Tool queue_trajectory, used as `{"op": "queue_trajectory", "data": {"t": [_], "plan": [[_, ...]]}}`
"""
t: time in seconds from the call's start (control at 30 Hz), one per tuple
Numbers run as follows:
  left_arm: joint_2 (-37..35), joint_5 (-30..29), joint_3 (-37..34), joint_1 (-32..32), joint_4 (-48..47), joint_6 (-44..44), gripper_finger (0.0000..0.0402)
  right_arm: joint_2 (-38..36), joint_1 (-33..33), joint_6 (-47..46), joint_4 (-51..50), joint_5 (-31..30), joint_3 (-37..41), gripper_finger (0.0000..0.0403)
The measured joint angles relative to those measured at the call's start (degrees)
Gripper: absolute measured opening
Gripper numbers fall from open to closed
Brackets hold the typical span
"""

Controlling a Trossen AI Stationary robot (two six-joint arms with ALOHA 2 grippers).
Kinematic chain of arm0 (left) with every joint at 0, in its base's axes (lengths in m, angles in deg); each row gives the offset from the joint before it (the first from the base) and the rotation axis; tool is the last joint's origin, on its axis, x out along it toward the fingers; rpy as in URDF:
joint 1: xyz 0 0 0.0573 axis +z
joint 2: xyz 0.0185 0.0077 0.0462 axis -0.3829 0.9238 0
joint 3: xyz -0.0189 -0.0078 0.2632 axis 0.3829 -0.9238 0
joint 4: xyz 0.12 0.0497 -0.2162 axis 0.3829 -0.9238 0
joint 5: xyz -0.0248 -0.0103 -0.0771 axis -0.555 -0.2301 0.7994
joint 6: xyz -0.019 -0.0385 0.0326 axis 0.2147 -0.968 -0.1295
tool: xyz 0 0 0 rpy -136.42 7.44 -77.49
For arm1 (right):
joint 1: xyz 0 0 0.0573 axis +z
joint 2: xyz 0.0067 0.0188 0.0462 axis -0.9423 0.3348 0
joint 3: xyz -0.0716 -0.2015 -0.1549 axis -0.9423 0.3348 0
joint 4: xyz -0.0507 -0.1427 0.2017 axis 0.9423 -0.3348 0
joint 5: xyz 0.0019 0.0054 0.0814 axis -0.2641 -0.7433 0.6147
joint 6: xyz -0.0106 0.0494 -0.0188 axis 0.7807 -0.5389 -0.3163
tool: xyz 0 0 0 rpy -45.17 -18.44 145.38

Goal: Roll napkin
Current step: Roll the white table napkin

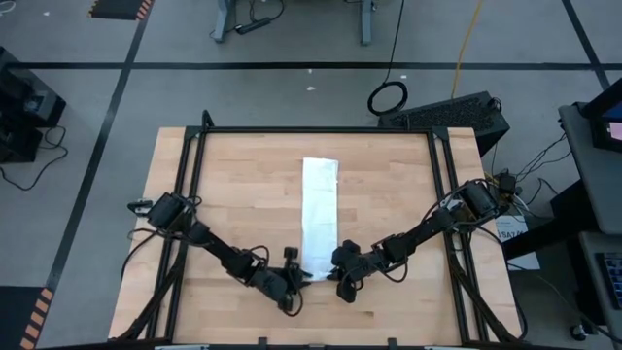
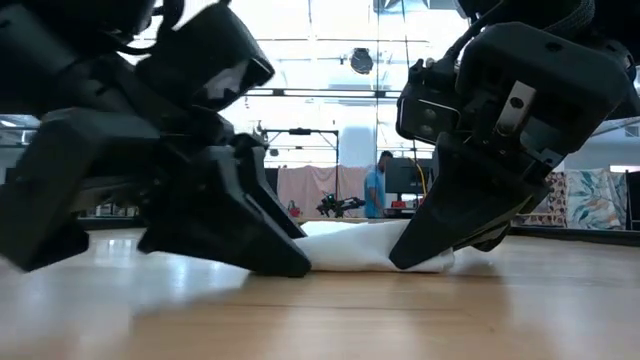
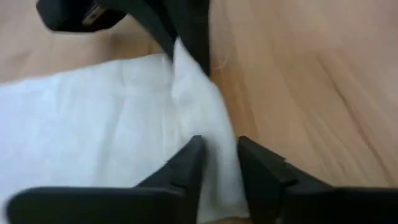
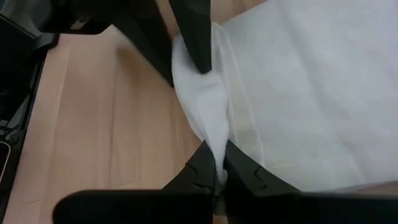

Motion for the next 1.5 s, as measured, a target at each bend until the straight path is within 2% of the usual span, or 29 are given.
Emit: {"op": "queue_trajectory", "data": {"t": [0.1, 0.2, 0.37, 0.5, 0.63, 0.8, 0.9, 1.0, 1.2, 1.4, 1.5], "plan": [[-0.3, 1.7, 0.0, 1.4, -1.2, -3.1, 0.0053, -0.4, 0.1, 1.5, 0.5, 0.5, 0.0, 0.0011], [-0.5, 2.7, 0.0, 2.5, -1.5, -6.0, 0.0013, -2.0, 0.7, 5.6, -0.6, 0.5, 0.1, 0.004], [-1.6, 5.1, -0.1, 3.7, -2.5, -11.5, 0.0015, -7.9, 2.0, 12.9, -9.7, -1.1, 0.2, 0.0122], [-2.3, 8.1, -0.2, 4.4, -2.9, -14.8, 0.0008, -13.3, 5.2, 16.0, -18.4, -8.5, 0.2, 0.0196], [-2.4, 13.3, -0.1, 5.4, -2.2, -22.0, 0.0007, -16.3, 10.2, 23.4, -17.9, -16.0, 0.2, 0.0244], [-2.4, 20.8, -0.1, 6.2, -0.6, -33.3, 0.0007, -13.2, 15.7, 30.2, -10.6, -19.6, 0.1, 0.0244], [-2.4, 23.7, -0.2, 6.6, 2.5, -37.0, 0.0008, -10.0, 16.9, 30.1, -5.4, -22.8, 0.1, 0.023], [-2.4, 25.8, -0.2, 7.1, 4.4, -39.2, 0.0008, -7.6, 17.0, 29.9, -0.9, -23.5, 0.0, 0.0217], [-2.5, 29.6, -0.1, 8.9, 5.2, -42.9, 0.0008, -3.1, 16.3, 32.7, -2.2, -23.5, -3.0, 0.0197], [-2.7, 31.6, -1.0, 10.1, 5.6, -45.6, 0.0008, 0.5, 15.1, 33.5, -7.4, -31.2, -6.6, 0.0194], [-2.7, 31.7, -1.6, 10.6, 5.7, -47.4, 0.0008, 1.3, 14.4, 34.3, -9.6, -30.5, -7.7, 0.0194]]}}
